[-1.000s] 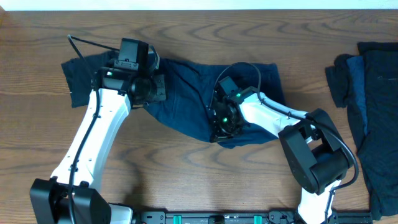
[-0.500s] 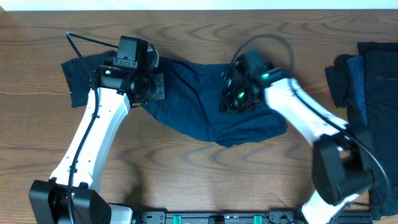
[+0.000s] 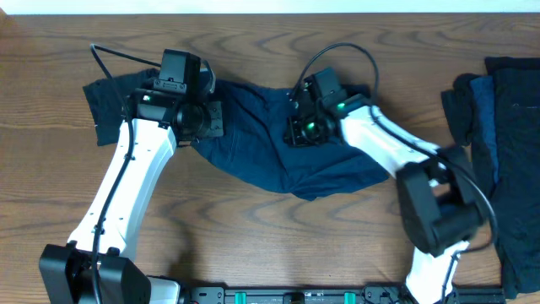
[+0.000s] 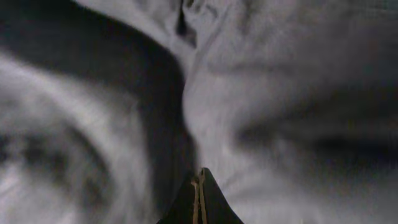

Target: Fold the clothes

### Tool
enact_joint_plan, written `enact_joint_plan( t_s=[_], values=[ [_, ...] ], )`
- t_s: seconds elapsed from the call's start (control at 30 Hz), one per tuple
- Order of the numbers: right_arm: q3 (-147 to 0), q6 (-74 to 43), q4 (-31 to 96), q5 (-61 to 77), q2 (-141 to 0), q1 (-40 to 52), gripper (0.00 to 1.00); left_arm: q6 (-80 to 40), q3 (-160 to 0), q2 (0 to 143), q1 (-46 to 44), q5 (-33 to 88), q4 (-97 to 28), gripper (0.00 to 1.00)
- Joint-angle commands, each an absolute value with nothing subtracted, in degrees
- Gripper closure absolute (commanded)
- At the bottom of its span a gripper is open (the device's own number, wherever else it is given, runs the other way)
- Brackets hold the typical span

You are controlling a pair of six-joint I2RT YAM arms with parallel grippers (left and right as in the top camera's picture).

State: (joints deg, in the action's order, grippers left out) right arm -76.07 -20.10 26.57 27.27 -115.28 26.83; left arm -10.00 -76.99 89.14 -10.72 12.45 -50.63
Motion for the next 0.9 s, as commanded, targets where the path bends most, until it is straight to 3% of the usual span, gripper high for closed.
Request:
enact_joint_plan(
  t_s=[0.0,0.27,0.63,0.87],
  values=[
    [-76.01,-20.56,23.07,27.75,-118.8,28.6,0.99,-8.82,-79.13,88.44,-10.7,12.32,-51.13,0.94],
    [-76.07,-19.14,17.87,26.11,-121.4,30.28,0.99,-8.8,-79.13,88.47,-10.7,12.62,-51.4,0.94],
    [-81.6,-19.05,16.49,26.3,-119.26,24.05,0.99,-8.78,-79.13,88.47,-10.7,12.62,-51.4,0.94],
    [-81.58,-19.03,15.79,16.23,-119.79,25.78,0.99,-8.8,-79.13,88.47,-10.76,12.62,-51.59,0.94]
  ],
)
